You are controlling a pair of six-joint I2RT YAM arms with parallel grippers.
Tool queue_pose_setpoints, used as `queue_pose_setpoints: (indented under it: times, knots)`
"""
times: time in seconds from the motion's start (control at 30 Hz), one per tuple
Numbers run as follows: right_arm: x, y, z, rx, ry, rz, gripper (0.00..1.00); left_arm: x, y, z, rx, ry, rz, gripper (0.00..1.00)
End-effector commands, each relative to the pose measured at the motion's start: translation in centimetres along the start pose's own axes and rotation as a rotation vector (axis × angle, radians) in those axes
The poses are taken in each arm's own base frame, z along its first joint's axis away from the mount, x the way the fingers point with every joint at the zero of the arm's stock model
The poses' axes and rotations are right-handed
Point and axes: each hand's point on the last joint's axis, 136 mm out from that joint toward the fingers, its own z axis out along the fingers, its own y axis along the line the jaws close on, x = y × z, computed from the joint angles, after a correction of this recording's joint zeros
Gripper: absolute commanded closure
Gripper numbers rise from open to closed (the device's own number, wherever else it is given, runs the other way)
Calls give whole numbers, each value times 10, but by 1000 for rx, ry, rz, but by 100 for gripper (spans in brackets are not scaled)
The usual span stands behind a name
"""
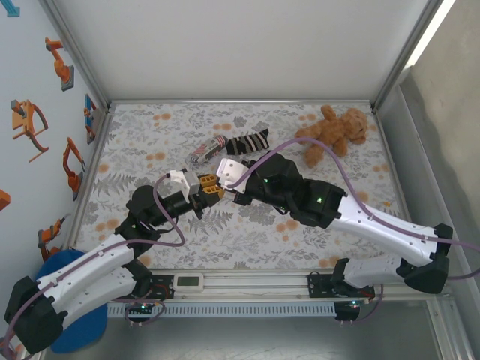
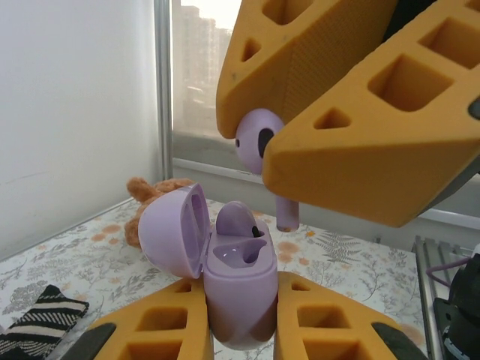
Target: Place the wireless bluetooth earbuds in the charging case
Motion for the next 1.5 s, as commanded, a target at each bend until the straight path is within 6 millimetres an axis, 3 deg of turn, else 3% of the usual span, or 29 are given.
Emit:
queue_pose_setpoints:
  times: [0.0,0.4,1.0,1.47]
  knots:
    - [-11,-14,0,55,-25,-15,79,-24,-8,-1,31,-62,26,100]
    - [-5,-16,5,77,0,-27,79,-26,-8,-2,28,-67,29,100]
    - [1,1,0,-7,-2,-18,78,-25,-4,-3,-2,-66,31,100]
    - [-7,-6,-5,11,-17,5,68,-24,-4,-2,-1,-62,32,100]
